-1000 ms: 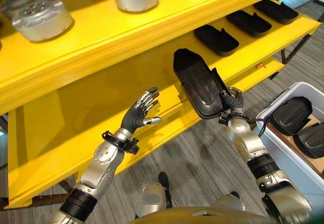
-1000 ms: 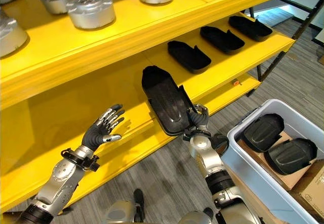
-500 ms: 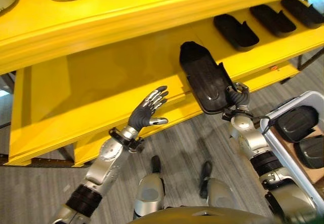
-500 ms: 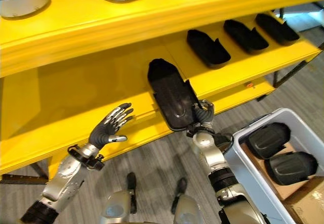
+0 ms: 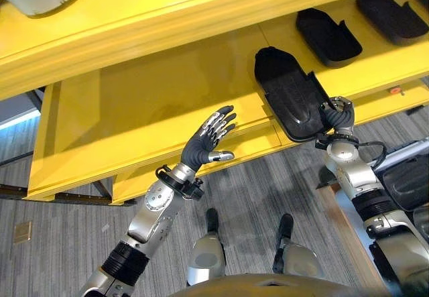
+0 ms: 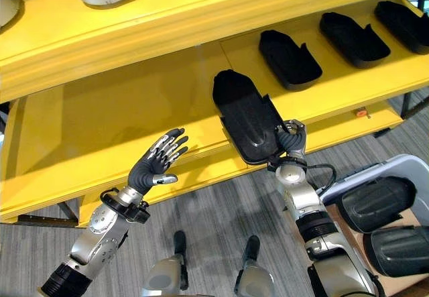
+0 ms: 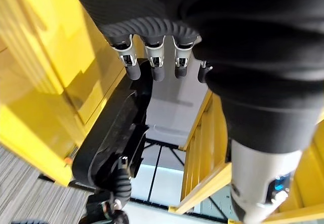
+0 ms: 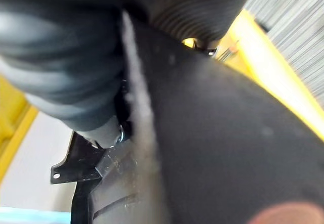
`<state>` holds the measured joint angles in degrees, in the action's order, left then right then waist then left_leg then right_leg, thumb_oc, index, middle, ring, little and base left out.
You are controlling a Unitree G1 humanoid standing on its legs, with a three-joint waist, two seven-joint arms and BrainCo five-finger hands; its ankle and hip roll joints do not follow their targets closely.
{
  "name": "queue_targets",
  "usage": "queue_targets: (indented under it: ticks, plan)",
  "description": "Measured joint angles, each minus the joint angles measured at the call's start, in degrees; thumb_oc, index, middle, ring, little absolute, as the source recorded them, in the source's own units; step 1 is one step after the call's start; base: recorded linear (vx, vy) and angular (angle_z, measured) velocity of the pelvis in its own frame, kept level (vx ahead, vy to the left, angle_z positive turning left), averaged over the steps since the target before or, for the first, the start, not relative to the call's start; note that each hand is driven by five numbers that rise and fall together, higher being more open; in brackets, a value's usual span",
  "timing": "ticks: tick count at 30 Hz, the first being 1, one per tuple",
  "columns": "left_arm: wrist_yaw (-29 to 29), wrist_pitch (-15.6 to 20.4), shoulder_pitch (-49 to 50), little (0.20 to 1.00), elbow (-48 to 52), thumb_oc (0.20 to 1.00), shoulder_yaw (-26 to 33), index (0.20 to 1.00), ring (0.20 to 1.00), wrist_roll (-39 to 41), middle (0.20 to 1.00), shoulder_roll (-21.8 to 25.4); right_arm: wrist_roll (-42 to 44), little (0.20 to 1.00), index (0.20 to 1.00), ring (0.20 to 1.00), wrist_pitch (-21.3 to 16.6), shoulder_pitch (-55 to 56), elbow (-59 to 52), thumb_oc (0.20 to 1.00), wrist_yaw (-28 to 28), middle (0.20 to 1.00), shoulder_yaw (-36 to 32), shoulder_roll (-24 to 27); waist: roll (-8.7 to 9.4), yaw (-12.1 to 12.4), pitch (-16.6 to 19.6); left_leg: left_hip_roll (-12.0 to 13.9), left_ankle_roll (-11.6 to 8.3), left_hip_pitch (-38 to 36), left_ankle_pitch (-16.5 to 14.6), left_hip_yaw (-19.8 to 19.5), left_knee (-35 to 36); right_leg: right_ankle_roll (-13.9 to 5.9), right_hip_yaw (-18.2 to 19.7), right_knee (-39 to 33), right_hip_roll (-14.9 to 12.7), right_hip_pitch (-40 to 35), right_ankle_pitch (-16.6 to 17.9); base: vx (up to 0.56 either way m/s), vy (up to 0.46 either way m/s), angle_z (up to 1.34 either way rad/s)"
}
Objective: Move parts from the plastic box to the shelf.
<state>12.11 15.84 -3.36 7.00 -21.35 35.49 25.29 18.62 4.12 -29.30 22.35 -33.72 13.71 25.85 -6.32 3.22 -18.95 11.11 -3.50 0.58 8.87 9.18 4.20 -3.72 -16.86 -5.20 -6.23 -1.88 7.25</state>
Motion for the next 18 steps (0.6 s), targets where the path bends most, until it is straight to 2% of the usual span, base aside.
queue_targets:
  ticks: [1, 3, 5, 6, 7, 8, 9, 11, 13, 16, 18]
  plan:
    - [0.1, -0.3, 0.0, 1.000, 0.0, 1.000, -0.3, 1.000, 1.000, 0.0, 1.000, 0.0, -1.2, 0.200, 0.200, 0.200, 0.2, -0.9, 0.0, 0.200, -0.1, 0.200, 0.0, 0.0, -0.21, -0.2, 0.1, -0.3, 0.30, -0.9, -0.5, 0.7, 1.2, -0.18, -1.0, 0.0, -0.7, -1.1, -0.3, 0.05, 0.072, 0.41]
    - [0.1, -0.4, -0.1, 1.000, -0.1, 1.000, -0.9, 1.000, 1.000, 0.0, 1.000, 0.2, -2.0, 0.200, 0.200, 0.200, 0.6, -1.3, 0.0, 0.200, -0.2, 0.200, -0.1, 0.0, -0.10, -0.5, 0.5, -0.1, 0.51, -2.0, -1.6, 5.0, 1.4, -0.80, -2.3, 0.1, -1.8, -3.2, -0.8, -0.01, 0.119, 0.52]
    - [0.5, -0.4, -0.3, 1.000, -0.1, 1.000, -1.3, 1.000, 1.000, 0.0, 1.000, 0.3, -2.0, 0.200, 0.200, 0.200, 1.1, -1.5, -0.1, 0.200, -0.4, 0.200, -0.2, 0.2, 0.69, -1.4, 1.6, -0.1, 2.24, -2.5, -3.6, 14.5, 1.4, -1.24, -5.5, 0.2, -4.3, -4.1, -1.2, -0.05, 0.163, 0.79]
    - [0.5, -0.4, -0.3, 1.000, -0.1, 1.000, -1.6, 1.000, 1.000, 0.0, 1.000, 0.3, -2.0, 0.200, 0.200, 0.200, 1.3, -1.5, -0.1, 0.200, -0.4, 0.200, -0.2, 0.4, 0.62, -2.2, 1.7, -0.2, 2.53, -2.6, -3.5, 17.3, 1.4, -1.44, -6.9, 0.4, -5.2, -4.8, -1.3, -0.04, 0.192, 0.82]
    - [0.4, -0.4, -0.4, 1.000, 0.0, 1.000, -2.1, 1.000, 1.000, 0.0, 1.000, 0.4, -2.1, 0.200, 0.200, 0.200, 1.7, -1.6, -0.1, 0.200, -0.4, 0.200, -0.2, 0.4, 0.39, -2.5, 2.0, -0.7, 3.19, -2.5, -1.9, 17.9, 1.1, -2.22, -7.7, 1.5, -5.8, -4.7, -1.9, 0.01, 0.250, 0.55]
    - [0.3, -0.4, -0.4, 1.000, 0.0, 1.000, -2.7, 1.000, 1.000, 0.0, 1.000, 0.4, -2.1, 0.200, 0.200, 0.200, 2.0, -1.7, 0.0, 0.200, -0.4, 0.200, 0.0, 0.3, 0.16, -2.5, 2.1, -1.1, 2.80, -2.5, 0.2, 17.5, 0.8, -2.91, -7.6, 2.7, -6.5, -4.6, -2.5, 0.05, 0.256, 0.45]
    - [-0.6, -0.4, -1.2, 1.000, -0.7, 1.000, -3.8, 1.000, 1.000, 0.0, 1.000, 0.6, -2.0, 0.200, 0.200, 0.200, 2.2, -1.8, 0.6, 0.200, -0.4, 0.200, 0.3, -0.4, 1.20, -2.4, 2.3, -3.3, 2.48, -2.8, -0.3, 16.6, 0.6, -3.56, -7.6, 5.5, -9.1, -4.6, -3.8, 0.07, 0.287, 0.34]
    - [-1.3, -0.4, -2.1, 1.000, -1.5, 1.000, -4.0, 1.000, 1.000, 0.0, 1.000, 0.7, -2.0, 0.200, 0.200, 0.200, 2.4, -2.1, 1.4, 0.200, -0.4, 0.200, 0.5, -0.8, 1.95, -2.2, 2.4, -4.7, 3.02, -3.5, -0.7, 16.1, 0.5, -3.77, -7.5, 7.4, -10.7, -4.7, -4.2, 0.06, 0.265, 0.28]
    - [-2.1, -0.4, -2.3, 1.000, -1.5, 1.000, -3.8, 1.000, 1.000, 0.0, 1.000, 2.1, -2.0, 0.200, 0.200, 0.200, 2.5, -2.1, 1.8, 0.200, -0.4, 0.200, 0.5, -3.0, 3.79, -1.8, 3.1, -5.8, 3.57, -3.7, -1.2, 15.1, 0.2, -3.77, -7.5, 8.5, -12.1, -5.3, -4.2, 0.03, 0.217, 0.27]
    - [-2.6, -0.5, -2.4, 1.000, -1.6, 1.000, -3.8, 1.000, 1.000, -0.1, 1.000, 4.1, -2.0, 0.200, 0.200, 0.200, 2.5, -2.3, 2.5, 0.200, -0.4, 0.200, 0.5, -4.3, 6.04, 0.2, 3.6, -6.2, 3.98, -4.1, -2.3, 14.9, -1.0, -3.77, -7.5, 10.0, -12.9, -5.7, -4.2, 0.04, 0.201, 0.11]
    - [-2.6, -0.5, -2.4, 1.000, -1.8, 1.000, -3.8, 1.000, 1.000, -0.1, 1.000, 4.9, -1.9, 0.200, 0.200, 0.200, 2.3, -2.4, 4.2, 0.200, -0.4, 0.200, 0.5, -4.8, 6.84, 0.7, 3.7, -6.2, 4.33, -4.2, -4.0, 13.8, -2.5, -3.75, -7.4, 12.9, -13.7, -5.7, -4.0, 0.08, 0.201, 0.21]
